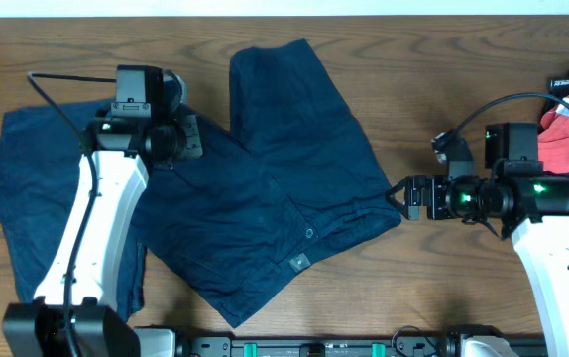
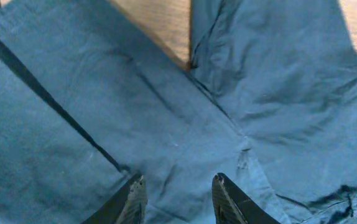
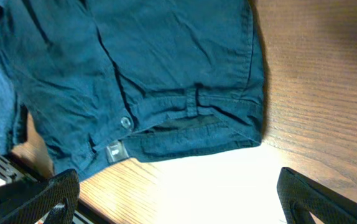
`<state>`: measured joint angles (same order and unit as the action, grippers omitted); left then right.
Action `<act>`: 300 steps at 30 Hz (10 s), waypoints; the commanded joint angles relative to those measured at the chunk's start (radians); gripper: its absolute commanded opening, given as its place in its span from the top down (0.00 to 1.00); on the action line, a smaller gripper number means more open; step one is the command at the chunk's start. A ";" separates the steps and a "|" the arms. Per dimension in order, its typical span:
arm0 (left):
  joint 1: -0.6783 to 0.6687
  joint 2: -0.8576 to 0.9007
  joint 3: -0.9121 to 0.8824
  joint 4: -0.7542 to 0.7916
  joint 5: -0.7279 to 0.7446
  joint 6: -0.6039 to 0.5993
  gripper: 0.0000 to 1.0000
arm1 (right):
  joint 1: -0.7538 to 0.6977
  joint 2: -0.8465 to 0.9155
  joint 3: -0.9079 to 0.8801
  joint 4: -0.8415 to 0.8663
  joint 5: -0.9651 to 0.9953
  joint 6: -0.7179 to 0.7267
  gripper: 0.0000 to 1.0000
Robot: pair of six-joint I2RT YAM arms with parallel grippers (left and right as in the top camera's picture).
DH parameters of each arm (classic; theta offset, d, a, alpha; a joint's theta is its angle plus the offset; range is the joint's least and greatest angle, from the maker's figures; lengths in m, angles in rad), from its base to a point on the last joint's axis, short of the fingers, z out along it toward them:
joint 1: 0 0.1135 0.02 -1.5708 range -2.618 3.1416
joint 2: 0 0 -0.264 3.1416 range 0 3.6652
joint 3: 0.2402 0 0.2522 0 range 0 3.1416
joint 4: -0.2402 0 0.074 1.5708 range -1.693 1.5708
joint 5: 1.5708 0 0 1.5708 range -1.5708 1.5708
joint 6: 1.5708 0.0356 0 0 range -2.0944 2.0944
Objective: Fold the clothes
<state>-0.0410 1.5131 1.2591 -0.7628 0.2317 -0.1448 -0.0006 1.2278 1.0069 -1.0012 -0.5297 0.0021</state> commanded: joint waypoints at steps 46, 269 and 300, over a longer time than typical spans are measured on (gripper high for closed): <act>0.219 0.100 0.007 -0.037 -0.057 -0.047 0.45 | 0.322 0.454 0.004 0.242 0.222 0.206 0.07; 0.177 0.052 -0.030 0.054 0.143 0.001 0.94 | 0.491 0.111 0.107 0.035 0.708 0.564 0.99; 0.094 -0.761 0.146 0.008 0.120 -0.036 0.94 | 0.316 0.094 1.089 -0.394 0.787 0.239 0.99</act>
<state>0.0502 0.7803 1.3266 -0.7570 0.3683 -0.1799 0.3283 1.3403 2.0205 -1.3872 0.2031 0.2840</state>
